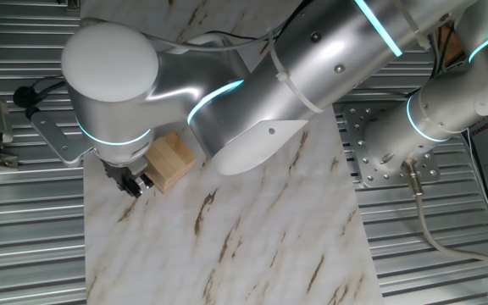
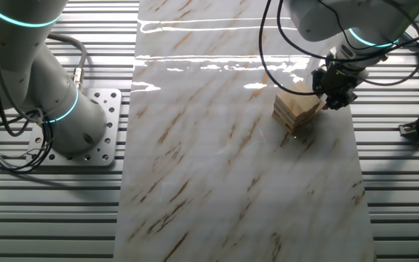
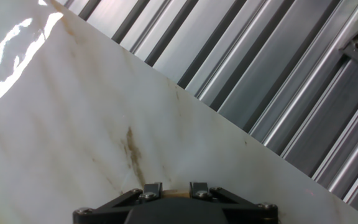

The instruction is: Play Jenga

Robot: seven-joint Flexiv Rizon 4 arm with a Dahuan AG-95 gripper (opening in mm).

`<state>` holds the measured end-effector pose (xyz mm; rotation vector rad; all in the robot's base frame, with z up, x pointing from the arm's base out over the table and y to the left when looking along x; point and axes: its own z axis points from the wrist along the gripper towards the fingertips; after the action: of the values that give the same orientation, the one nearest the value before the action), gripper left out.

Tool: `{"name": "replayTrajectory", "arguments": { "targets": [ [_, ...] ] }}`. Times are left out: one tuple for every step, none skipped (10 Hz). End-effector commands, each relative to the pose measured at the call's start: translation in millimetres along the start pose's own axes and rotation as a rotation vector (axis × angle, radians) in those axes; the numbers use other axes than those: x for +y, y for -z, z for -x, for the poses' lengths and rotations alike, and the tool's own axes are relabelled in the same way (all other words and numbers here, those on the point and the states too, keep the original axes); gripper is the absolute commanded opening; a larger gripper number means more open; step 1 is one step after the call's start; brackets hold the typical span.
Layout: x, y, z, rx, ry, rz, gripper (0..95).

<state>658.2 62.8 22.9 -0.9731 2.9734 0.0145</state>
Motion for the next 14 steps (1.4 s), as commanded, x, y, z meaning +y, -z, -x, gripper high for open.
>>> {"name": "replayTrajectory", "arguments": {
  "targets": [
    [0.1,-0.3,0.4,0.000,0.000,-0.001,0.0],
    [0.1,-0.6,0.5,0.000,0.000,0.000,0.0],
    [0.1,-0.7,0.5,0.000,-0.001,0.000,0.0],
    [0.1,-0.7,0.6,0.000,0.000,0.000,0.0],
    [0.1,-0.6,0.9,0.000,0.000,-0.001,0.0],
    [0.1,-0.6,1.1,0.001,0.000,-0.001,0.0],
    [0.0,-0.4,1.7,0.002,0.000,-0.002,0.0],
    [0.0,-0.4,2.0,0.002,0.000,-0.001,0.0],
    [0.0,-0.7,2.3,0.002,-0.001,-0.001,0.0],
    [0.0,-0.9,2.4,0.002,-0.001,-0.001,0.0],
    [0.0,-1.0,3.0,0.003,-0.001,-0.001,0.0],
    [-0.2,-1.1,3.8,0.007,0.001,-0.003,0.0],
    [-0.3,-1.0,4.5,0.007,0.001,-0.003,0.0],
    [-0.3,-0.9,4.9,0.007,0.000,-0.003,0.0]
  ]
}}
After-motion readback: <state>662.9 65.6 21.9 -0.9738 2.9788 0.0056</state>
